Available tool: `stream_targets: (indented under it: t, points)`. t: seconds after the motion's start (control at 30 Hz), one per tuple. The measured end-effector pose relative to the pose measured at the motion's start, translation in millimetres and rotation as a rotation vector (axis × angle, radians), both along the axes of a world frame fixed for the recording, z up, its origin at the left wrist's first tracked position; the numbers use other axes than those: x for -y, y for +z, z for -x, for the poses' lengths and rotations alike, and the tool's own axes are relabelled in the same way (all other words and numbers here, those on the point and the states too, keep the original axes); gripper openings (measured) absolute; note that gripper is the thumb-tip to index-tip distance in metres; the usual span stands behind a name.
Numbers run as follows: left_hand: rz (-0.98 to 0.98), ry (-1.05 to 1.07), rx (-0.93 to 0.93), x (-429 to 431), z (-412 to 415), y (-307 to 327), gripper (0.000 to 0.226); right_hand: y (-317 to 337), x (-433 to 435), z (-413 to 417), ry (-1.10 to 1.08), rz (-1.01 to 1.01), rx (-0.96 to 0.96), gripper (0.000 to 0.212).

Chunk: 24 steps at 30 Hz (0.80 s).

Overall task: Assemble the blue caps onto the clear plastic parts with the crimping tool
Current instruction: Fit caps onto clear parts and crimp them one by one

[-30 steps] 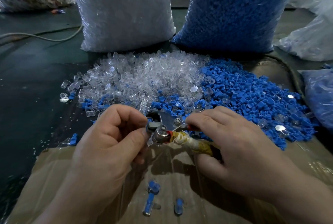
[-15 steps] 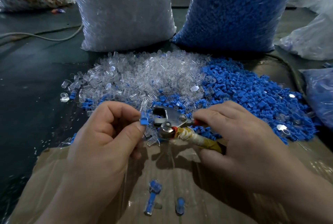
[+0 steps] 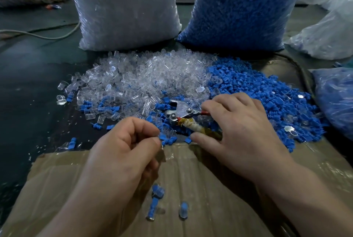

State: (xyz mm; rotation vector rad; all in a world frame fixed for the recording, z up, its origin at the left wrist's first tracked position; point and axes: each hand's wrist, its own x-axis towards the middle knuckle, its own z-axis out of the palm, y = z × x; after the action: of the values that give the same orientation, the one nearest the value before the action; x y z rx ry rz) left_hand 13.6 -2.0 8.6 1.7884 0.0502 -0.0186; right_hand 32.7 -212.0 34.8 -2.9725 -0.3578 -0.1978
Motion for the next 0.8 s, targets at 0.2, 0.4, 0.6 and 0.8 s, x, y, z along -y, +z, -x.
stream_targets:
  t: [0.2, 0.4, 0.6, 0.8]
  points:
    - [-0.056, -0.037, 0.104, 6, 7, -4, 0.010, -3, -26, 21, 0.351, -0.181, 0.208, 0.027]
    - [0.008, -0.121, 0.129, 10, 14, 2, 0.012, -6, -21, 18, 0.344, -0.186, 0.179, 0.015]
    - [-0.118, -0.079, 0.099, 5, 9, 5, 0.043, -4, -25, 18, 0.415, -0.269, 0.163, 0.022]
    - [-0.043, -0.166, 0.107, 0, 8, 4, 0.045, 3, -29, 24, 0.373, -0.365, 0.008, 0.023]
